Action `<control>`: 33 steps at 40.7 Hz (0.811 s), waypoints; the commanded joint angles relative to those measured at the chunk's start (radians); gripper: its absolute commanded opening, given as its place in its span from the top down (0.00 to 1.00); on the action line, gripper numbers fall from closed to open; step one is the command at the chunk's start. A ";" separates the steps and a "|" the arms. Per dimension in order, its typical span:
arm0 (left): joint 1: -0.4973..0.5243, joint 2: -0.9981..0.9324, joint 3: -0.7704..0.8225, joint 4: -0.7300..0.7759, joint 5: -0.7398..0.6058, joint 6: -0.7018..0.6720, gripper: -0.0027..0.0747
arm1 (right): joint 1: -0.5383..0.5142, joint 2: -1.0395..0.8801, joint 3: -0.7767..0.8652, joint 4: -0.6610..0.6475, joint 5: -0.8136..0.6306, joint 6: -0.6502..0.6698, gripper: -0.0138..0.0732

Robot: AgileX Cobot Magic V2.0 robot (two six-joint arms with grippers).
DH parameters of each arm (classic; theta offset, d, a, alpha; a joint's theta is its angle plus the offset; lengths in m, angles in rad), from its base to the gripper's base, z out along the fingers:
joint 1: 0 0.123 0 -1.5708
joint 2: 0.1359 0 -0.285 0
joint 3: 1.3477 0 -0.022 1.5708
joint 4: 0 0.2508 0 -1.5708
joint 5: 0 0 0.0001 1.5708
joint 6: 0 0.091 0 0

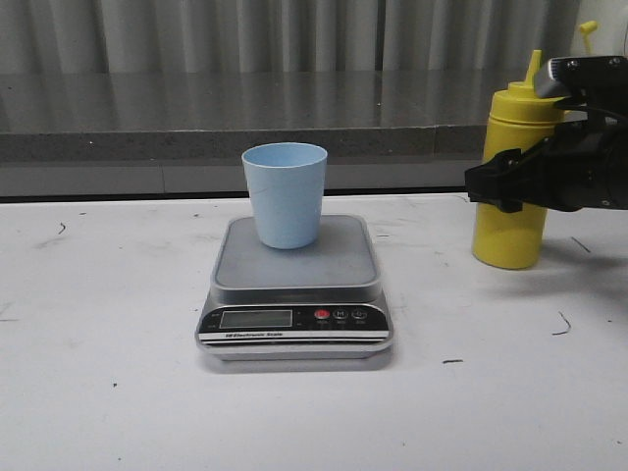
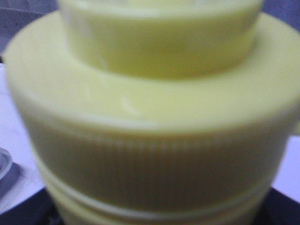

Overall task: Pour seasoning into cup on scale with both arms
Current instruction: 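Turn the bottle upright and lower it onto the table with the right gripper, then open the right gripper and withdraw it from the bottle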

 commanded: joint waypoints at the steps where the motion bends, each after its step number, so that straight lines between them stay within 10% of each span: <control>1: -0.007 -0.004 -0.025 -0.008 -0.072 -0.013 0.59 | -0.005 -0.046 -0.029 0.027 -0.117 -0.013 0.34; 11: -0.007 -0.004 -0.025 -0.008 -0.072 -0.013 0.59 | -0.005 -0.050 -0.029 0.025 -0.102 -0.012 0.08; 33: -0.007 -0.004 -0.025 -0.008 -0.072 -0.013 0.59 | -0.004 -0.192 0.057 -0.037 0.078 0.008 0.08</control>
